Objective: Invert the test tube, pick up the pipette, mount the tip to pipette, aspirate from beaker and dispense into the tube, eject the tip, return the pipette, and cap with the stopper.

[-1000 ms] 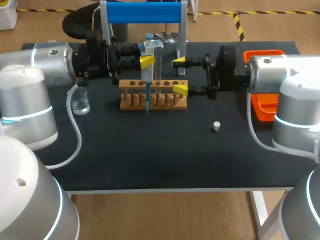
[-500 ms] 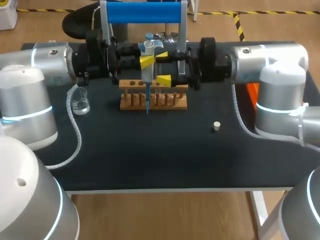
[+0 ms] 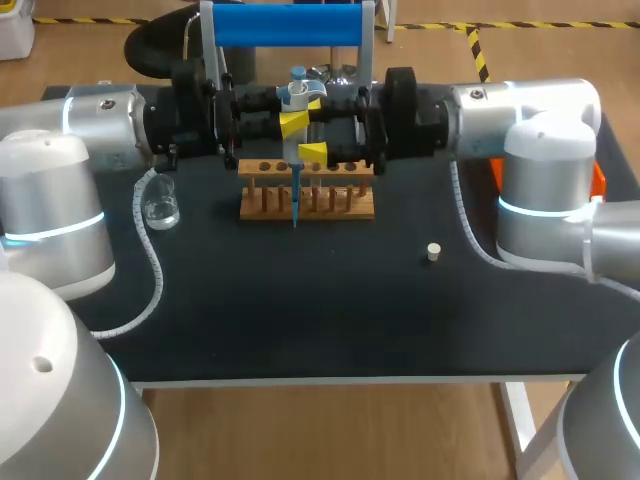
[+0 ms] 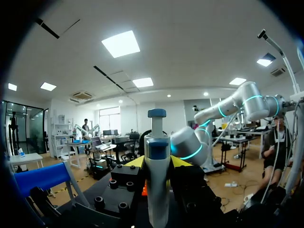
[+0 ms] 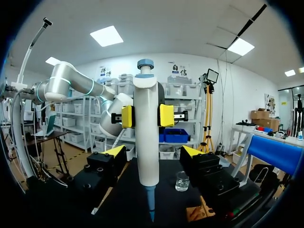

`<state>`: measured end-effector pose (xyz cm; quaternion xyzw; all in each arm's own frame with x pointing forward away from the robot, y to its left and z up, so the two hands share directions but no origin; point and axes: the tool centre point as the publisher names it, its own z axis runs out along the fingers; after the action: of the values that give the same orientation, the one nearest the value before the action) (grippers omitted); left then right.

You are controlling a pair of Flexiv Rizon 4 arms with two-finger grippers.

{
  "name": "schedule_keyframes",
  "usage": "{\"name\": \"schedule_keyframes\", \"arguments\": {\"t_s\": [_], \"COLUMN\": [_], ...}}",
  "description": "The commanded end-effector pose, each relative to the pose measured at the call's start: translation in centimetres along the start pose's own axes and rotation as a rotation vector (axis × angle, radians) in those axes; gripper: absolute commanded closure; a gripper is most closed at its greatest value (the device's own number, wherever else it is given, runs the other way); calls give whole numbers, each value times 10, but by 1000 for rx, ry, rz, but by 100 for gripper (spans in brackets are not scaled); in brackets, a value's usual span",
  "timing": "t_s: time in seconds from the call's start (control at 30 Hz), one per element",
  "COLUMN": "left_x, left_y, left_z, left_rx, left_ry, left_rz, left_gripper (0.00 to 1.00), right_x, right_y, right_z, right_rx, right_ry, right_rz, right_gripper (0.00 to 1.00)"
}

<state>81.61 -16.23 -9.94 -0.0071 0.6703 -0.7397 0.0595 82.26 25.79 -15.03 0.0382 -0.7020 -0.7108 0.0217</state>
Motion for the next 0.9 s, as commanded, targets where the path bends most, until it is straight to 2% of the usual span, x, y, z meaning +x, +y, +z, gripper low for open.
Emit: {"name": "schedule_keyframes", "arguments": {"t_s": [0.03,0.43,0.9], "left_x": [0,0,0], "left_y": [0,0,0], "left_z": [0,0,0], "left_rx": [2,2,2], "left_ry": [1,1,1], "left_rz": [1,1,1], "left_gripper": [100,100,100], "right_x": [2,8,12], "right_y": [1,3,6], "right_z": [6,13,21], "right_rx": [-2,-12,-12], "right_ry": [-1,3,8], "right_rz": [0,4,-7], "right_gripper": [31,49,53]}}
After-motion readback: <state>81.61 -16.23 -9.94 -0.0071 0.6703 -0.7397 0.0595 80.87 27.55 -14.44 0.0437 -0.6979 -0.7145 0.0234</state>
